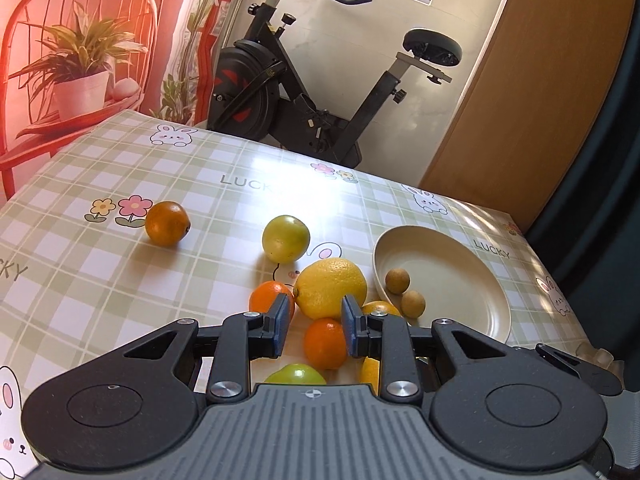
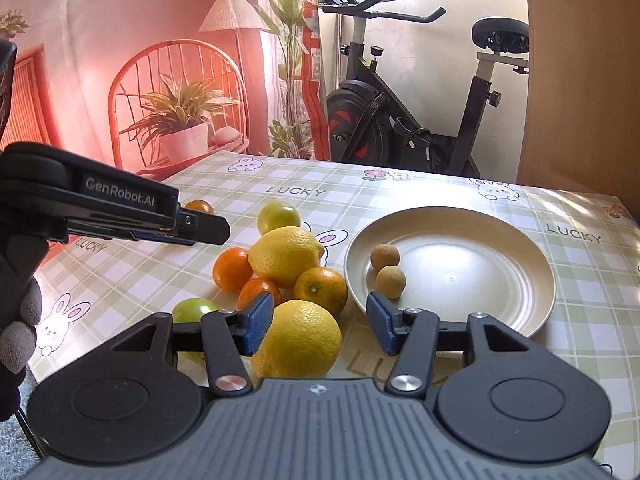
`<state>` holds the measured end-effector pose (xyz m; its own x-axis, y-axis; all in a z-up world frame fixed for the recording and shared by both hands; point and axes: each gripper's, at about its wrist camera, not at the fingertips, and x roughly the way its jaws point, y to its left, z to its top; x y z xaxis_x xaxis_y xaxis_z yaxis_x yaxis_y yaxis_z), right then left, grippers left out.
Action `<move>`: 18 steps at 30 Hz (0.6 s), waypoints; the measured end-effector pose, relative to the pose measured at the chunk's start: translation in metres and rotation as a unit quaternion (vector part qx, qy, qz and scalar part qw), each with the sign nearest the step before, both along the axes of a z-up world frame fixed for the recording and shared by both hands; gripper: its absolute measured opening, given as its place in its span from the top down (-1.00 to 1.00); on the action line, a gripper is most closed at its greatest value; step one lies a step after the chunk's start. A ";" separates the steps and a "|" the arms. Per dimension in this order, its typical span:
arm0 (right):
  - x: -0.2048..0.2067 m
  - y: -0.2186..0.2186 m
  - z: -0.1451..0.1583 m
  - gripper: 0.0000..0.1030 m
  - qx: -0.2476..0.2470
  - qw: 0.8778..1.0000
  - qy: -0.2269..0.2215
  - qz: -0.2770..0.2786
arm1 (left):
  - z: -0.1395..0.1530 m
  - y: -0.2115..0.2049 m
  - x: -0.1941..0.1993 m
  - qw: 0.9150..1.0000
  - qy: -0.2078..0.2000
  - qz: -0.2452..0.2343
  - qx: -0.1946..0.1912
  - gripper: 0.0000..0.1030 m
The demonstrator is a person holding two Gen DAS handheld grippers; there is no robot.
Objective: Organize fruits
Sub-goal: 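Move the left tool to the large orange and close on it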
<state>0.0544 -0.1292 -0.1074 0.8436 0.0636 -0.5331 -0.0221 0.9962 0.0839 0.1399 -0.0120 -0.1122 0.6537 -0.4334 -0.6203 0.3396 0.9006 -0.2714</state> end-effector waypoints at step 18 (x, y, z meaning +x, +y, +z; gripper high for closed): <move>0.002 0.010 -0.018 -0.13 0.003 0.999 0.034 0.017 | -0.023 -0.011 -0.010 0.998 0.028 -0.045 -0.015 0.19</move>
<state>0.0568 -0.1196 -0.1250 0.8024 0.0952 -0.5892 -0.0505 0.9945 0.0918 0.1303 -0.0228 -0.1353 0.5754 -0.5088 -0.6403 0.4028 0.8577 -0.3195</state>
